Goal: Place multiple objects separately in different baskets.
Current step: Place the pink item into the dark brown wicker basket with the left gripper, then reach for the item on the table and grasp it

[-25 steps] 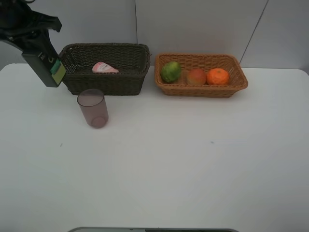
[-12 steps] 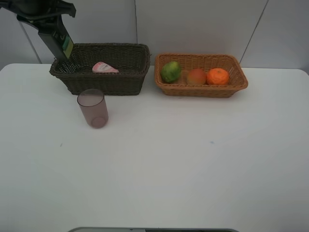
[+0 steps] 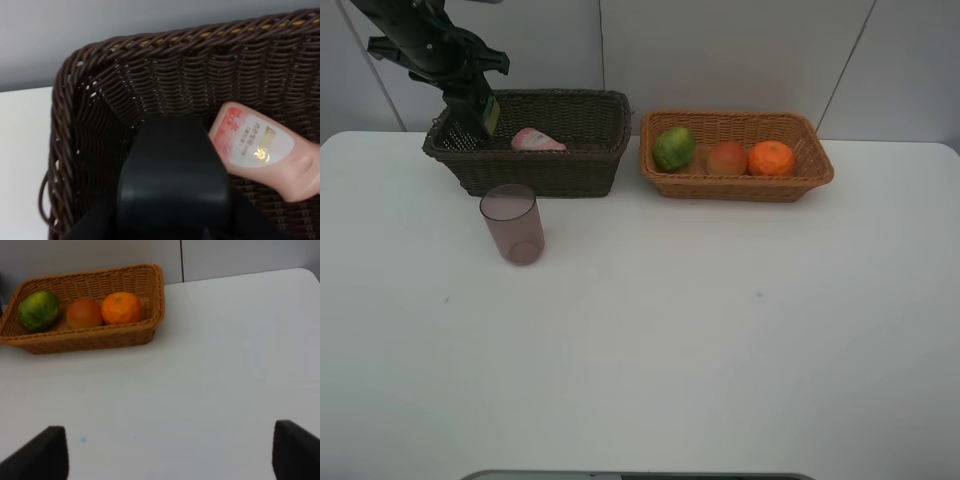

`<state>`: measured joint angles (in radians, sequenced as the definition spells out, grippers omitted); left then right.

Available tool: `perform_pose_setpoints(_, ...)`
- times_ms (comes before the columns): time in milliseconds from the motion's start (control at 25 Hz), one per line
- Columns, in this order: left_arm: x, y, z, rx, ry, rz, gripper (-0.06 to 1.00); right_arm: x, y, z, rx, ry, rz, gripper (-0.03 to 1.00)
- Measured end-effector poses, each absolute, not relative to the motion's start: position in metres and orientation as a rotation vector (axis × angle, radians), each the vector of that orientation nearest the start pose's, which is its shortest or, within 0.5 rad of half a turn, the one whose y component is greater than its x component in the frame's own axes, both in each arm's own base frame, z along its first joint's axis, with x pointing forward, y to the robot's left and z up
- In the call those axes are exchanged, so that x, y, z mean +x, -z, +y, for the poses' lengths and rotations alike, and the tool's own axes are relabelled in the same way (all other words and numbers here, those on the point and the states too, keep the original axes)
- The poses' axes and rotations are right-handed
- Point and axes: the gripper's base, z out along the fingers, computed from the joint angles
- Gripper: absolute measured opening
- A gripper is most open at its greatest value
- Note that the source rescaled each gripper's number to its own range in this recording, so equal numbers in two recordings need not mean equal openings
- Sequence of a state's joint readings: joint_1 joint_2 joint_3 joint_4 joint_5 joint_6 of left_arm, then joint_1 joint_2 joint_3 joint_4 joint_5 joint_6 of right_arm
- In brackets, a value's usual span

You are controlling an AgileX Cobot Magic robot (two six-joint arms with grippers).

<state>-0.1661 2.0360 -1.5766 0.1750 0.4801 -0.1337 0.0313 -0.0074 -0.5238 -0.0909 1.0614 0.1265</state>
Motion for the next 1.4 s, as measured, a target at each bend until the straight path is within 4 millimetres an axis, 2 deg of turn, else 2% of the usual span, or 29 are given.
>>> perform_pose_setpoints(280, 0.465, -0.188, -0.071, 0.193, -0.025, 2.450, 0.50, -0.009, -0.284, -0.007, 0.102, 0.007, 2.008, 0.77)
perform_pose_setpoints(640, 0.466, -0.182, -0.071, 0.236, -0.039, 2.457, 0.50, -0.009, -0.284, -0.007, 0.102, 0.007, 2.008, 0.77)
perform_pose_setpoints(720, 0.466, -0.182, -0.071, 0.241, -0.041, 2.457, 0.55, -0.009, -0.284, -0.007, 0.102, 0.007, 2.008, 0.77)
perform_pose_setpoints(840, 0.467, -0.183, -0.072, 0.245, -0.040, 2.444, 0.81, -0.009, -0.284, -0.007, 0.102, 0.007, 2.008, 0.77)
perform_pose_setpoints(920, 0.467, -0.183, -0.072, 0.244, -0.040, 2.444, 0.92, -0.009, -0.284, -0.007, 0.102, 0.007, 2.008, 0.77)
perform_pose_setpoints(1080, 0.464, -0.191, -0.071, 0.240, -0.042, 2.448, 0.96, -0.009, -0.284, -0.007, 0.102, 0.007, 2.008, 0.77)
perform_pose_setpoints(1400, 0.442, -0.231, -0.085, 0.227, 0.002, 2.497, 0.97, -0.009, -0.284, -0.007, 0.102, 0.007, 2.008, 0.77)
